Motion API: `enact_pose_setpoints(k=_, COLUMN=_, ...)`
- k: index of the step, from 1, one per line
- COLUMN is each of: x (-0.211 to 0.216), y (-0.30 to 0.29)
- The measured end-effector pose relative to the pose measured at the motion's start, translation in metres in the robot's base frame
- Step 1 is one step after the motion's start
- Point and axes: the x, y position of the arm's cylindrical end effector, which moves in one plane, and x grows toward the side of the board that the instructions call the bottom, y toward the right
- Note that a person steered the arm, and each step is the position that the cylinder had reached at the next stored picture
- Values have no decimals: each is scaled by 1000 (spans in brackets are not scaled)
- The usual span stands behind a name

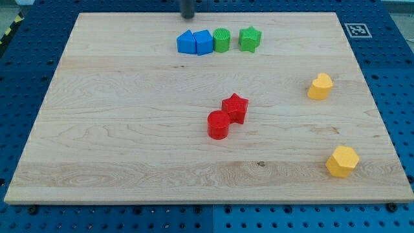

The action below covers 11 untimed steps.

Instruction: Push the green star towards the red star

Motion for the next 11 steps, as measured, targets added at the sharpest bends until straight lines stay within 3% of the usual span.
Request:
enact_pose_setpoints(k=6, x=84, y=101)
enact_pose_setpoints(k=9, x=87, y=136)
enact_pose_setpoints(k=11, x=111, y=144)
